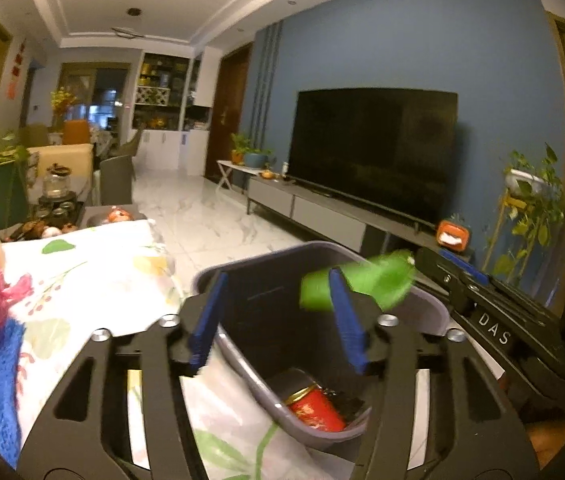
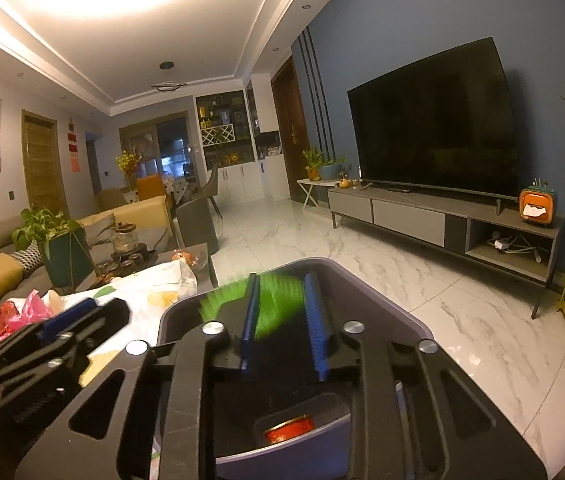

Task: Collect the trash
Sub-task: 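Open both tools over the grey bin to drop the cup and mesh, then reach the left tool toward the orange-and-white paper cup while the right tool returns to the table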

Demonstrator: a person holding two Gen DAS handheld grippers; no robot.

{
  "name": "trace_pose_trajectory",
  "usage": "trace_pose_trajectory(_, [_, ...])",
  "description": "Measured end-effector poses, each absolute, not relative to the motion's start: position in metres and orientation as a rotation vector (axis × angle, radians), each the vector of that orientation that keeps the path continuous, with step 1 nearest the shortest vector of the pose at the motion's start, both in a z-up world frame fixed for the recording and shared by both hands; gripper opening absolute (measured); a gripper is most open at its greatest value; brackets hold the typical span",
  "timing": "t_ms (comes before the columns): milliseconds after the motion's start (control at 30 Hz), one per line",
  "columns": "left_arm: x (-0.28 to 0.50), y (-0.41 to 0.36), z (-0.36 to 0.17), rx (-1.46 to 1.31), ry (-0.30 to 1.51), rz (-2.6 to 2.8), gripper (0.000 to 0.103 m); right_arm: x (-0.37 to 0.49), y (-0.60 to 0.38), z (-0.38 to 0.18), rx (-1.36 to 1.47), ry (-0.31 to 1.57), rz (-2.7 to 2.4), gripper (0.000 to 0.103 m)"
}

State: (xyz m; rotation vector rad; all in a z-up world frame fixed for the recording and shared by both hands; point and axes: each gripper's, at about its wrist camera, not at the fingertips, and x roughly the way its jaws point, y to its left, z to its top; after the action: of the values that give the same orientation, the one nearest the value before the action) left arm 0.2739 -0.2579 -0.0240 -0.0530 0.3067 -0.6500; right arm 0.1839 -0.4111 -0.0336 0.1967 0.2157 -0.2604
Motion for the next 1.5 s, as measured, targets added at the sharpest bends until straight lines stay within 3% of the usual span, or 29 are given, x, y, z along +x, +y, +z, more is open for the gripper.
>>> trace_pose_trajectory(67, [0.269,-0.250,-0.022,-0.062,0.293,-0.623,0.062,0.182,-0.410,-0.033,0.196,0.211,-0.266,0.033])
trace_pose_trajectory(133, [0.263,-0.242,-0.020,-0.070,0.280,-0.586,0.069,0.179,-0.409,-0.033,0.197,0.208,-0.269,0.044])
trace_pose_trajectory(400, [0.232,-0.202,-0.014,-0.096,0.256,-0.467,0.086,0.159,-0.403,-0.033,0.230,0.197,-0.256,0.064])
trace_pose_trajectory(633, [0.206,-0.161,-0.015,-0.113,0.271,-0.368,0.090,0.140,-0.386,-0.032,0.235,0.190,-0.222,0.081])
trace_pose_trajectory(1500, [0.117,-0.002,-0.053,-0.117,0.253,-0.167,0.089,0.107,-0.248,-0.053,0.177,0.239,0.042,0.083])
